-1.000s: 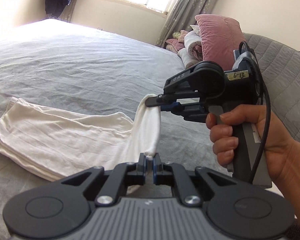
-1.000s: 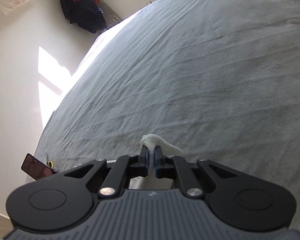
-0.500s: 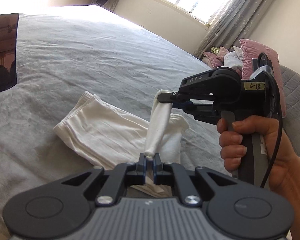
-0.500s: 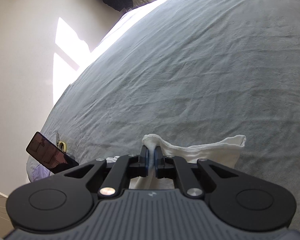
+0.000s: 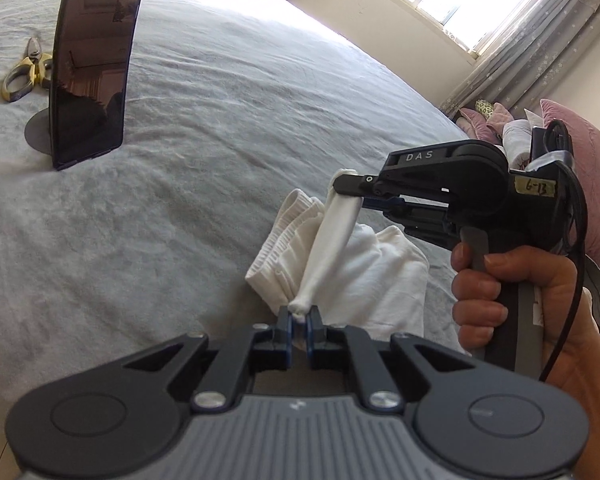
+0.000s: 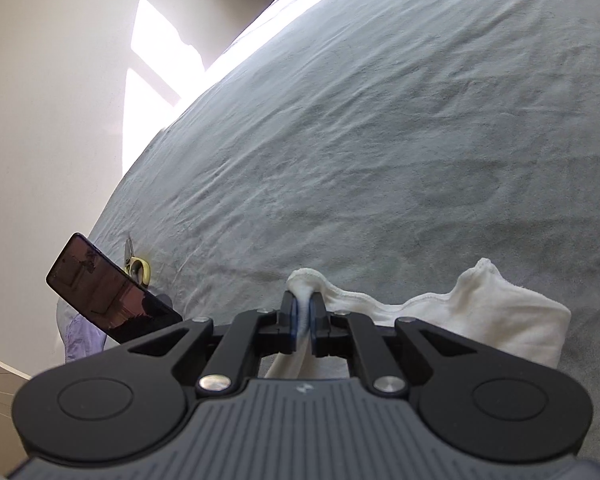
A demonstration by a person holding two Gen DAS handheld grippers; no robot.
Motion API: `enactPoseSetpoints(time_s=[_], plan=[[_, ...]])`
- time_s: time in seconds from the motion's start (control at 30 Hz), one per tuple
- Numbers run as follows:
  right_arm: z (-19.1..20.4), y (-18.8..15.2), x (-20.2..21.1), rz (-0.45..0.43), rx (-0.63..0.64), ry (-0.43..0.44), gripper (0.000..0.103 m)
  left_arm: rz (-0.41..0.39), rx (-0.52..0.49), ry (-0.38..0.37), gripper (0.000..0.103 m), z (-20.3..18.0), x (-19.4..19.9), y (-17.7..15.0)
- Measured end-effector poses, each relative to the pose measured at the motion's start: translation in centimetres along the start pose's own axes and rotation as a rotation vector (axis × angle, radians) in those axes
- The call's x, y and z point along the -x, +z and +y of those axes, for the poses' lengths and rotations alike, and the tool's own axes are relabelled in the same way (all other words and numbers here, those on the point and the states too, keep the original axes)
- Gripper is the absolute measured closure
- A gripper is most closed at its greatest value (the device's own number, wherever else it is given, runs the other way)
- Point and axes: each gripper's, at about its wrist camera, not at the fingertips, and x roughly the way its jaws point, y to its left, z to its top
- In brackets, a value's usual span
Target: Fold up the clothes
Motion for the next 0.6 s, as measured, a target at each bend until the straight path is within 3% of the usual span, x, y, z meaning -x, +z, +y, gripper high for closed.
enactPoseSetpoints(time_s=[0.13,0.2,0.23,0.3,0.6], plan=[[0.1,0.0,0.0,-0.003,0.015,0.007,0.085,0.0,-0.081,0.028,0.094,-0.2,0.1,0.3],[-0.1,0.1,1.0,-0.024,0.032,0.003,0.08,-0.027,-0.143,0.045,0.086,-0.8,0.4,0.7],[-0.4,0.1,1.6,-0.043,0.039,-0.001,0.066,-0.039,-0.169,0.052,0.084,-1.1,0.4,0.9],[-1.0,0.1,2.8,-0.083,0.048,-0.01,0.057,-0.063,-0.221,0.065,0.078,-1.9,0.3,1.4],[-3.8,-1.9,6.9,-0.193,0.159,-0.127,0.057,-0.118,-0.471,0.01,0.079,-6.0,-5.2,2.8]])
